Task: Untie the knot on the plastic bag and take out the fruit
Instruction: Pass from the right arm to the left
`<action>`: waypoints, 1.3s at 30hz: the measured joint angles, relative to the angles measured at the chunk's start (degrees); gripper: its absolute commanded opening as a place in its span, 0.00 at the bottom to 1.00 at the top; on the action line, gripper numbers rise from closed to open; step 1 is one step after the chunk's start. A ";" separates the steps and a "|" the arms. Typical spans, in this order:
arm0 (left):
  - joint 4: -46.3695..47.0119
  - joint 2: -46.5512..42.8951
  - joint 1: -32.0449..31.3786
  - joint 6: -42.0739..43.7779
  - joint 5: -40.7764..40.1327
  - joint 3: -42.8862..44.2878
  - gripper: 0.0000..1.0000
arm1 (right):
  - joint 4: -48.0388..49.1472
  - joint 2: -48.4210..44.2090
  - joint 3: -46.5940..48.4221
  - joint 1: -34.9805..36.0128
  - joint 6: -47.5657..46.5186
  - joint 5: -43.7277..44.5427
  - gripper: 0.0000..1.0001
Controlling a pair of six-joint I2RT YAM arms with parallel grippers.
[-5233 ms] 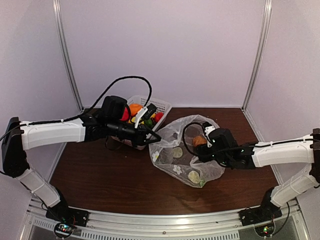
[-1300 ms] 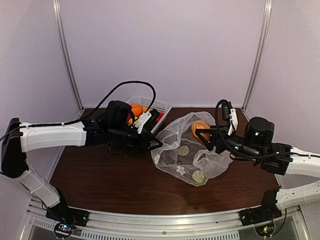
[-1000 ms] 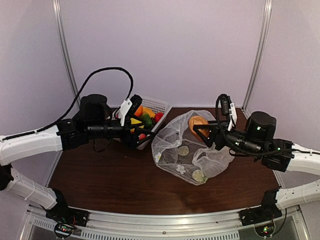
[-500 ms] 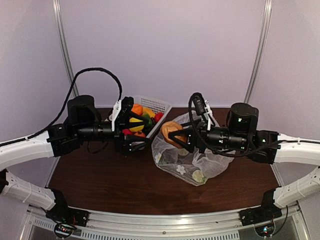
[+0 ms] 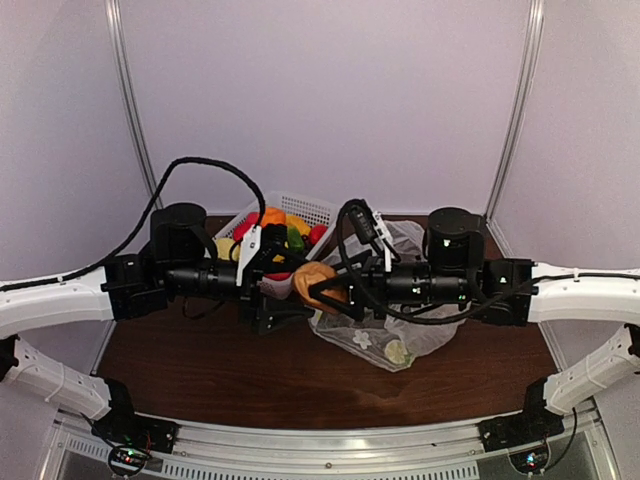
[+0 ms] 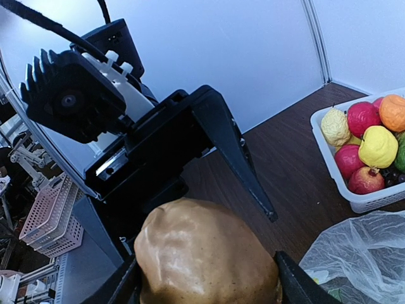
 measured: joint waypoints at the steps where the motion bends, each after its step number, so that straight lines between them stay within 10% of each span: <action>1: -0.22 0.11 -0.04 0.17 -0.02 0.00 0.87 | 0.02 0.33 0.02 0.13 0.04 -0.20 0.59; 17: -0.35 1.70 -0.42 0.55 -0.02 0.00 0.88 | 0.70 2.40 0.20 0.42 1.53 -1.20 0.59; 39: -0.52 1.73 -0.63 0.52 0.48 0.02 0.45 | 2.03 1.97 0.09 0.42 2.21 0.07 0.89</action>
